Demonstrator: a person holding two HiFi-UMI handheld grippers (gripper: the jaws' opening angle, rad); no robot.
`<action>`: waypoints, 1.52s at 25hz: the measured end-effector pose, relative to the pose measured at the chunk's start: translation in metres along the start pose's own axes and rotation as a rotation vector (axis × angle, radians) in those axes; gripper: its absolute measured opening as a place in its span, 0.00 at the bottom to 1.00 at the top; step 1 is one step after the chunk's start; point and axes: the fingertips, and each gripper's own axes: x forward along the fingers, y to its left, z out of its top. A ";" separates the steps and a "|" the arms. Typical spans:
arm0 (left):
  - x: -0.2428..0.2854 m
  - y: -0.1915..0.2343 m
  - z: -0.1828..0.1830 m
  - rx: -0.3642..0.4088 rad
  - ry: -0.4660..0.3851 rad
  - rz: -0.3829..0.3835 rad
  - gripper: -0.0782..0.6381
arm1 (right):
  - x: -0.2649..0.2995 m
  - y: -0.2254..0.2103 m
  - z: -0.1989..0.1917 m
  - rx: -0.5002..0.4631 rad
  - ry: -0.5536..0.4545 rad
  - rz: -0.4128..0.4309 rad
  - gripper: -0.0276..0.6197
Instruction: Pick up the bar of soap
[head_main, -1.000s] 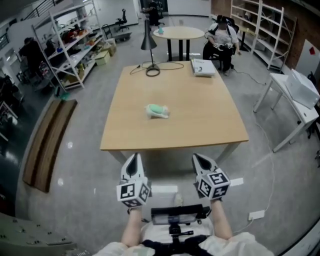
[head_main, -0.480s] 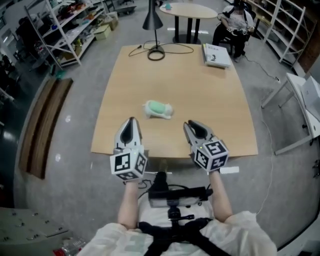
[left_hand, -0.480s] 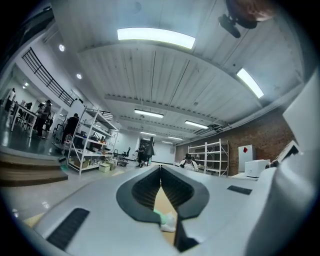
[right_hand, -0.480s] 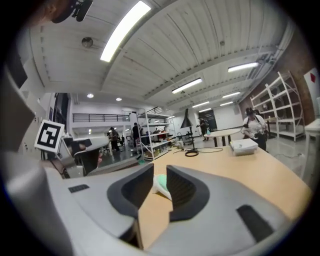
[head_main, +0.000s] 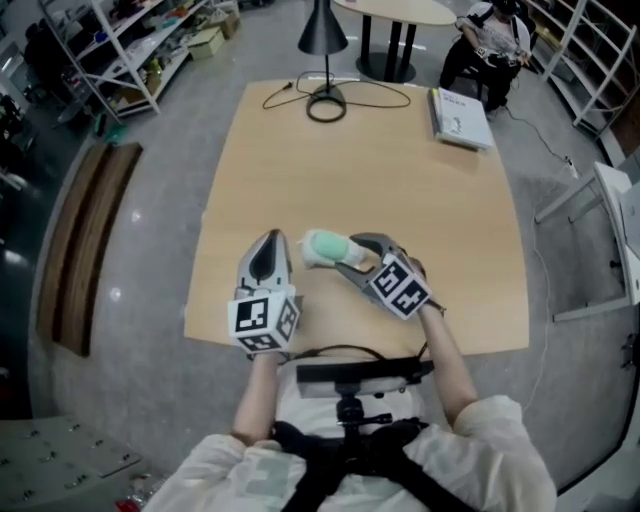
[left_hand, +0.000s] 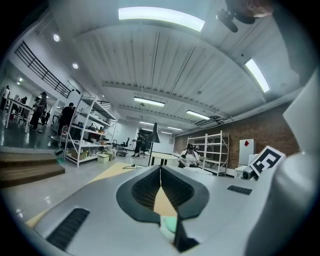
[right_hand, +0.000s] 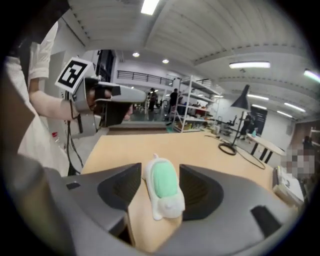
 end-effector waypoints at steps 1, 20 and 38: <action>0.008 0.006 -0.005 -0.005 0.015 0.002 0.13 | 0.015 -0.003 -0.005 -0.017 0.037 0.042 0.39; 0.075 0.071 -0.050 -0.045 0.145 0.101 0.13 | 0.113 -0.030 -0.047 -0.056 0.254 0.335 0.43; 0.072 0.079 -0.064 -0.061 0.167 0.112 0.13 | 0.120 -0.024 -0.054 -0.263 0.273 0.337 0.44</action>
